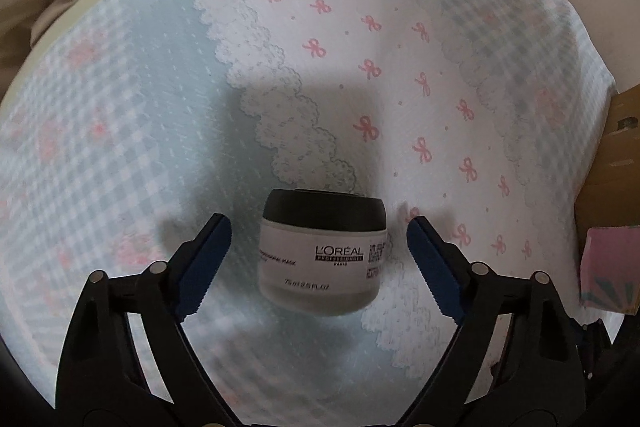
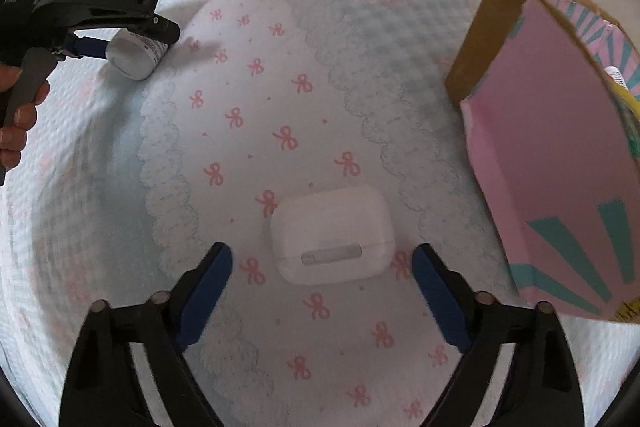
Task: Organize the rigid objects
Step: 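Grasp the white earbud case with the right tool while the left tool grasps the white L'Oreal jar, then lift and carry the earbud case with the right tool while the left tool carries the jar to the box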
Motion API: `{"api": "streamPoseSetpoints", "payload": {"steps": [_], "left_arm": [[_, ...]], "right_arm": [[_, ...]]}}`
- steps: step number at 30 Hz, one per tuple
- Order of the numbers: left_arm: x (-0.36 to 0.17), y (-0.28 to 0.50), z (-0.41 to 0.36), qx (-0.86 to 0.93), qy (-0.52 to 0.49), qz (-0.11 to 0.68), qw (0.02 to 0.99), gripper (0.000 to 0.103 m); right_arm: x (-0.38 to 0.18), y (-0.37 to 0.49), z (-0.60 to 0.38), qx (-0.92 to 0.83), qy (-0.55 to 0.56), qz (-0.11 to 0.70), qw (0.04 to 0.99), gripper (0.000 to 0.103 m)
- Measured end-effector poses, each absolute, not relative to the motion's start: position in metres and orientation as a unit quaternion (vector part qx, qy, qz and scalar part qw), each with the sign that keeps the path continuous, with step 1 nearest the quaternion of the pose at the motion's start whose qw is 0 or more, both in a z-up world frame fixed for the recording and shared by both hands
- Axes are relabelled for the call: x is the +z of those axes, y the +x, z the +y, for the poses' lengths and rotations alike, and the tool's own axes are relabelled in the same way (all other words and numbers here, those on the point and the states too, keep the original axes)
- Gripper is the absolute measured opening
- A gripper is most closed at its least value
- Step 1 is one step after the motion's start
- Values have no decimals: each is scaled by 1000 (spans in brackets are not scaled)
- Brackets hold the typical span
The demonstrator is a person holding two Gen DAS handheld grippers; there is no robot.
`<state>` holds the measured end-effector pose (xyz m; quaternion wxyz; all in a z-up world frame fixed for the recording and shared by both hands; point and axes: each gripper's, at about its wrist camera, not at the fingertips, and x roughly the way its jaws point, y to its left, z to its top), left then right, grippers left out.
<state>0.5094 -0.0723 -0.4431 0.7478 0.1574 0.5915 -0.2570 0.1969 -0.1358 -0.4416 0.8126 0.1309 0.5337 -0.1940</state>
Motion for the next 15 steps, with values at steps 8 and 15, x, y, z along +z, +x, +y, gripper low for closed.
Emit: {"api": "streamPoseSetpoints", "payload": {"steps": [8,15], "left_arm": [[-449,513,-77,-266,158,585,749,54],[-437,502,-63,-265,153,574,759,54]], "right_arm": [[-441,206,-142,-205,125,528,815,57],[-439,210,-144,-206,127,529,814,57]]}}
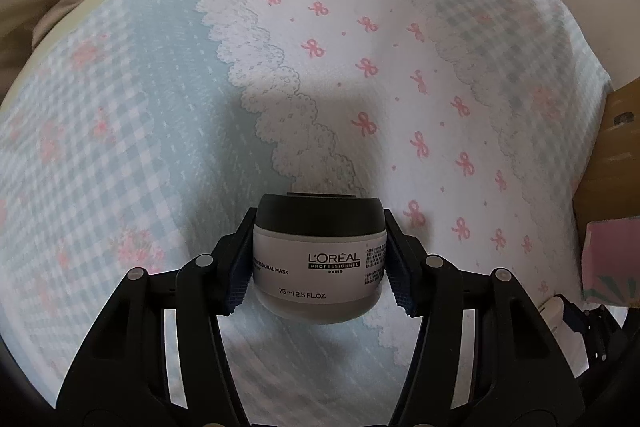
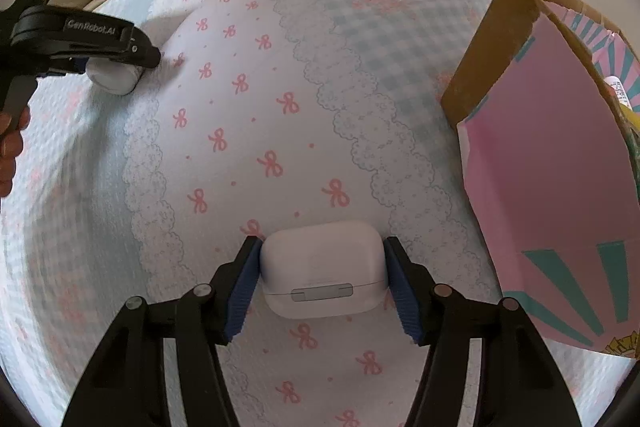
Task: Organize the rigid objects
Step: 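Lift and carry the earbud case with the right tool while the left tool carries the jar to the box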
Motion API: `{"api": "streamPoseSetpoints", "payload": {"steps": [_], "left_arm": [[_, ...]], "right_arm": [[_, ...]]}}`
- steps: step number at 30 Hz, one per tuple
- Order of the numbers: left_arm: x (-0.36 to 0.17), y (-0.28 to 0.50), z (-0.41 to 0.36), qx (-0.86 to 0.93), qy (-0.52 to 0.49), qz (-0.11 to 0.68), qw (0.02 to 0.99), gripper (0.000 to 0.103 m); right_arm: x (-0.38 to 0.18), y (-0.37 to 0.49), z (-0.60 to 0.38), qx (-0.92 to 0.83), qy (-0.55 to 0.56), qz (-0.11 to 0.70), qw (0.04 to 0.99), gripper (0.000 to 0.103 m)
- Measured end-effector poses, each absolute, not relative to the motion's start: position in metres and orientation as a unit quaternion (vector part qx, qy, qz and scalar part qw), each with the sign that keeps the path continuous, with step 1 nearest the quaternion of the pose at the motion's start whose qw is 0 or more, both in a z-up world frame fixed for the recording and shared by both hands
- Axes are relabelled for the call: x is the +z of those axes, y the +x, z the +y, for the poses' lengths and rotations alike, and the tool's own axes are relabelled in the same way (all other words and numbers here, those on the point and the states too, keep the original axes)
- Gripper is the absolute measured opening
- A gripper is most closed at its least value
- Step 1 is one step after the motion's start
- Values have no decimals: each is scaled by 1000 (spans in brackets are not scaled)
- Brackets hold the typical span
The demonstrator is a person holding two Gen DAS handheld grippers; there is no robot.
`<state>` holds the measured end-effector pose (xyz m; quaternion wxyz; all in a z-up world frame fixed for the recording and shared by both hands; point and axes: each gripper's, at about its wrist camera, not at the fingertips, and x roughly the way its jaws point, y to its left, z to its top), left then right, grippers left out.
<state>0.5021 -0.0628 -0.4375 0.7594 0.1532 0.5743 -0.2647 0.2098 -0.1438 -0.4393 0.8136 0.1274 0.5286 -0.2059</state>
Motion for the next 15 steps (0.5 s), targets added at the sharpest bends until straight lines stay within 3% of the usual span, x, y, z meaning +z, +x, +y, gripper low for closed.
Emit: {"api": "streamPoseSetpoints", "payload": {"steps": [7,15], "left_arm": [[-403,473,-35,-261,137,563,772,54],[-325,420,-7,-252,119,540,794,54]], "right_arm": [[-423,205,-149,-198,141,516,821,57],[-349,172,-134,-172,151,485,844,57]]}}
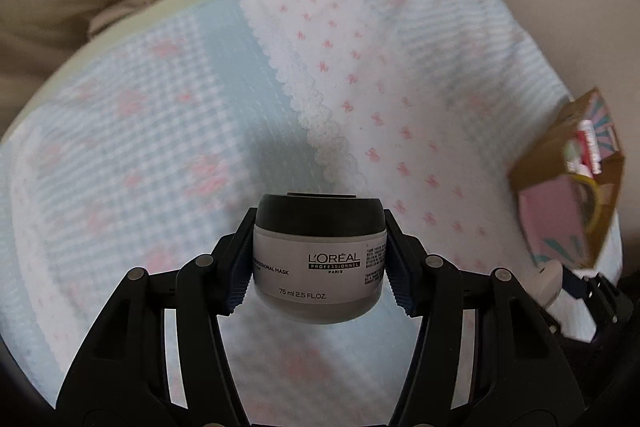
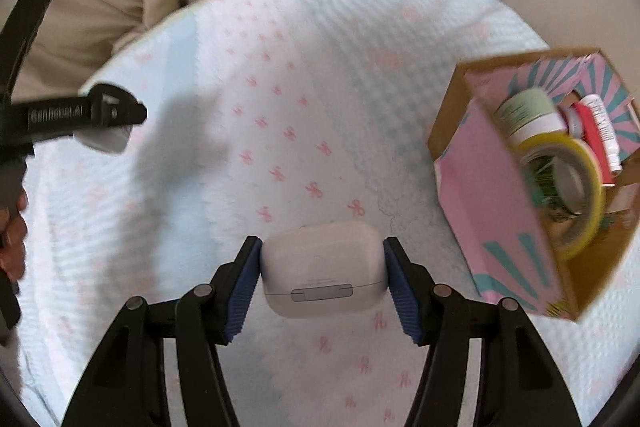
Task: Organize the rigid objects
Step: 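Lift and carry the earbud case with the right tool while the left tool carries the jar to the box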
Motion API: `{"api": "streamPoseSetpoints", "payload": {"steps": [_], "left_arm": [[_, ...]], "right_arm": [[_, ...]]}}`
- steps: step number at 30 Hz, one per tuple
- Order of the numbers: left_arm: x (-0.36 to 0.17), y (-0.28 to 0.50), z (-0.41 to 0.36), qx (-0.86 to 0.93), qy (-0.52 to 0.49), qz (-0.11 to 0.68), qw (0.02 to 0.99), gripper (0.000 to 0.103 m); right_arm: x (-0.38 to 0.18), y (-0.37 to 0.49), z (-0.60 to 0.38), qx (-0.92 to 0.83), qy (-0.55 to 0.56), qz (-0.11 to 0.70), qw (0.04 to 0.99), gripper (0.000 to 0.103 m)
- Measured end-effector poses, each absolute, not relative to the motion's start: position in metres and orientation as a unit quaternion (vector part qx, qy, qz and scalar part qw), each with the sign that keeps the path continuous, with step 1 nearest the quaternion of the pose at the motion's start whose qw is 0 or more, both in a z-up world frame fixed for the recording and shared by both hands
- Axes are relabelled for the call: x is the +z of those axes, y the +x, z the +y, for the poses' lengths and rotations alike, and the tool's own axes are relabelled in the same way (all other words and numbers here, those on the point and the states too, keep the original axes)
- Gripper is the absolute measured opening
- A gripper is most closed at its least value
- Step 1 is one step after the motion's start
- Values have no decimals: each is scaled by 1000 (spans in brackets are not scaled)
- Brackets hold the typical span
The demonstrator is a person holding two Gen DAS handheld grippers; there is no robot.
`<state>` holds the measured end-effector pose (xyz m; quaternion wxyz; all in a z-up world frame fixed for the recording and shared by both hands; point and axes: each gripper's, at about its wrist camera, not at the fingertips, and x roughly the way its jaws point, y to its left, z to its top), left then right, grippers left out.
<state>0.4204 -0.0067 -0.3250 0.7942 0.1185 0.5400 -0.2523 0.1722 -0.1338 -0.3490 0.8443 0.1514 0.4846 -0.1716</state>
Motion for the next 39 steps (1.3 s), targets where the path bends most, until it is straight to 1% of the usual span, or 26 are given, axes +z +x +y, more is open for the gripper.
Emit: {"api": "streamPoseSetpoints", "payload": {"steps": [4,10,14,19,25,28,34,39], "left_arm": [[-268,388,3,-258,114,521,806,54],[-201,339,1,-280,95,500,814,54],[-173,306,-14,-295,83,492,815,54],[-155,271,-52,-306,71,489,813,54],[-152,243,-112,-300,61,493,814,54],[-162,235,-149,-291,43,504,812,54],[-208,237,-213,-272,27,538,798,54],[-254,242,-256,-251,28,567,784,54]], "right_arm": [[-302,151,-125,-156,169,471,852,57],[-226,115,-126,-138,198,464,853,57],[-184,92,-143,-141,213,456,852,57],[-147,70,-181,-150,204,449,857,57],[-128,48,-242,-150,195,448,859,57],[-129,44,-283,-141,200,454,857,57],[-153,48,-363,-132,211,475,844,57],[-190,61,-412,-122,215,505,827,57]]}}
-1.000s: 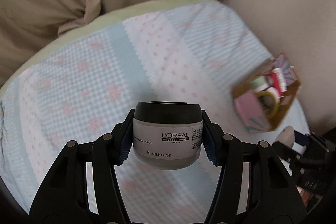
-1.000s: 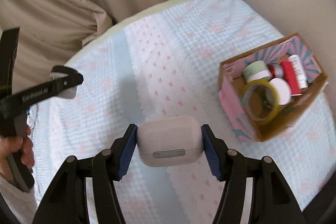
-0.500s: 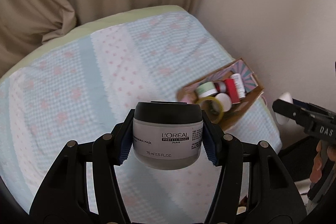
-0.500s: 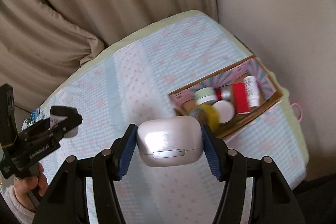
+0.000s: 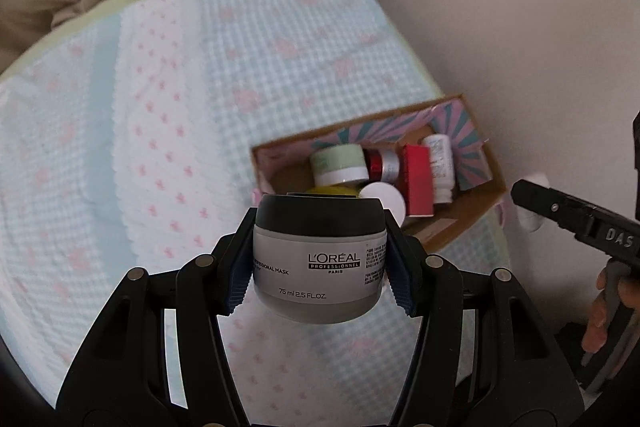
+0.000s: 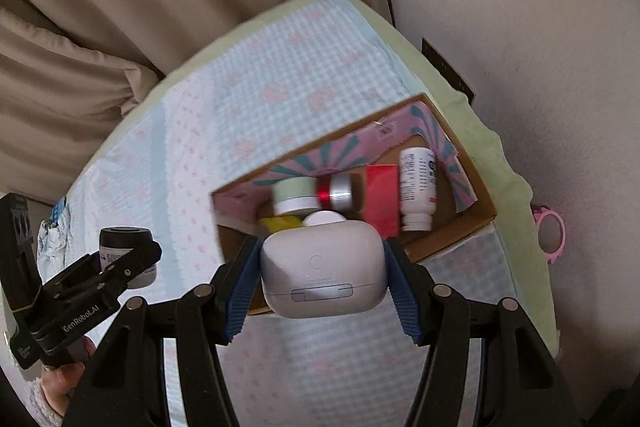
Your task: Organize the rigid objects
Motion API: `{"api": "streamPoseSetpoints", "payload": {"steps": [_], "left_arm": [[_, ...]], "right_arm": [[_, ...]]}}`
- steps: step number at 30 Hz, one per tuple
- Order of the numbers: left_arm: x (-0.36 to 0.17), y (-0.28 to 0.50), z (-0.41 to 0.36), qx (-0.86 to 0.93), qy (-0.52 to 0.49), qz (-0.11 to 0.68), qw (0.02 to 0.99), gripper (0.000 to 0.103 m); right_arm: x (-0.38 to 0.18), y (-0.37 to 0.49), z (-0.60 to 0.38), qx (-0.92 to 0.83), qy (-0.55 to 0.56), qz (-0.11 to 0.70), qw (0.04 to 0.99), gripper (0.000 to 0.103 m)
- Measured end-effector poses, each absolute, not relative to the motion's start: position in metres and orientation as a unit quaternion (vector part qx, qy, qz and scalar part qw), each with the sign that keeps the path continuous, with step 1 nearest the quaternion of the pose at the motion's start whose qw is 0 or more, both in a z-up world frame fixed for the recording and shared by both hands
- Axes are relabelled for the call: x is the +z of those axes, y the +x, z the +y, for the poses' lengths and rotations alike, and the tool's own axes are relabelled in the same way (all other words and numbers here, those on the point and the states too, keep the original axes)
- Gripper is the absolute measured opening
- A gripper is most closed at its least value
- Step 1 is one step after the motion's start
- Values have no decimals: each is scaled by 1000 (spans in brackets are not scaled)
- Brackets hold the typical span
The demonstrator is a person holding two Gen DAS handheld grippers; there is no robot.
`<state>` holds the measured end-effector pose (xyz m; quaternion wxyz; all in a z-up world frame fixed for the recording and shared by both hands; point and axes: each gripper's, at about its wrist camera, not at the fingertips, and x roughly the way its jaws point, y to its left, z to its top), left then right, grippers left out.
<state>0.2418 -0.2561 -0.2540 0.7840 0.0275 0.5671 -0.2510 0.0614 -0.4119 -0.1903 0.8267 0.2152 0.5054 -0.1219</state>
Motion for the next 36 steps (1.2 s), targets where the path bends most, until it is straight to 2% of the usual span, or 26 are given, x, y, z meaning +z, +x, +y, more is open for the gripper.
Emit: {"api": "streamPoseSetpoints", "payload": {"steps": [8,18,19,20,21,22,23,25,26,27,36], "left_arm": [[-325,250,-289,-220,50,614,756,54],[-359,258,-300,-209,72,643,733,56],[-357,258,-301,-212,69,642,734,60],[-353,259,-300,-225,58,639,734,79],[-350,259,-301,-236,48,639,731,102],[-346,259,-301,-241,45,635,732,103],[-341,257,-302,-238,56,630,737,103],[-334,253,-302,-238,77,623,741,103],[-331,252,-300,-238,77,622,742,103],[-329,250,-298,-238,76,621,743,103],[-323,240,-280,-233,64,624,743,103]], "right_arm": [[-253,85,-452,-92,223,551,798,57],[-307,109,-451,-49,214,591,776,57],[-310,109,-451,-47,218,592,775,57],[-313,111,-452,-44,224,593,772,57],[-315,111,-454,-43,229,593,771,57],[-317,113,-455,-42,236,594,768,57],[-320,113,-455,-41,244,597,763,61],[-323,112,-456,-43,251,604,755,79],[-321,111,-456,-50,248,602,757,97],[-318,107,-457,-62,243,600,759,103],[-300,89,-458,-102,211,576,783,103]]}}
